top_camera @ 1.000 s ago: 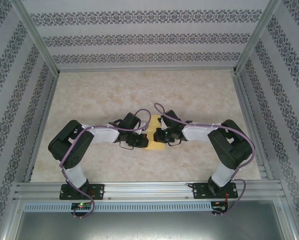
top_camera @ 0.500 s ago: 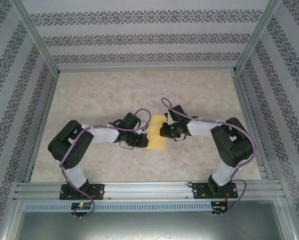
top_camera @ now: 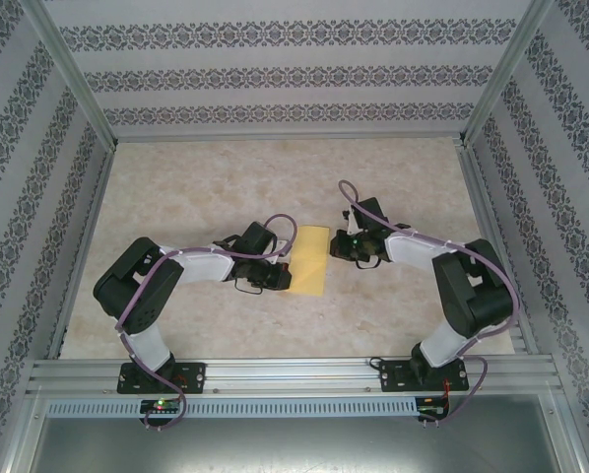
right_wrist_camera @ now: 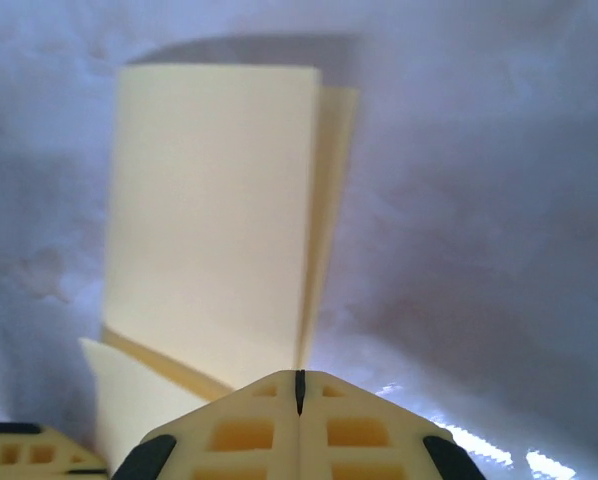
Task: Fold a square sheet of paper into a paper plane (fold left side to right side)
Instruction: Fold the triangle a second time at the center of the table.
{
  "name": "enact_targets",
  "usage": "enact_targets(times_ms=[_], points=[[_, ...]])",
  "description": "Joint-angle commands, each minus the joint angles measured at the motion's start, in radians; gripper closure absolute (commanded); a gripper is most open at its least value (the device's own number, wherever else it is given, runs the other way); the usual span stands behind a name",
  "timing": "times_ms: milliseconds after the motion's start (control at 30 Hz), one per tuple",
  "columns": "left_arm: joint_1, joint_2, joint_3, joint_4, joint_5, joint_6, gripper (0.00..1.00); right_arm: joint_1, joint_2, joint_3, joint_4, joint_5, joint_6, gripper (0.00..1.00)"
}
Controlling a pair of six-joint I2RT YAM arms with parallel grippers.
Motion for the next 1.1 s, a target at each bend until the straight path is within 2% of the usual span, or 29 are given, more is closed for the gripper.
enact_targets(times_ms=[0, 200, 667, 833, 1067], points=[[-0.005, 0.009, -0.017, -0.107, -0.078, 0.02, 0.94, 0.051, -0.045, -0.023, 0.01, -0.009, 0.025, 1.0], [-0.008, 0.012, -0.01, -0.109, -0.079, 0.022, 0.94, 0.138, 0.018, -0.054, 0.144, -0.062, 0.122, 1.0], [-0.009, -0.024, 0.038, -0.119, -0.061, 0.016, 0.9, 0.148, 0.102, -0.025, 0.108, -0.054, 0.113, 1.0], [-0.009, -0.049, 0.091, -0.128, 0.008, 0.014, 0.9, 0.145, 0.113, -0.039, 0.074, -0.025, 0.102, 1.0], [-0.034, 0.005, 0.134, -0.104, 0.097, 0.012, 0.91, 0.143, 0.108, -0.033, 0.061, -0.017, 0.096, 1.0]])
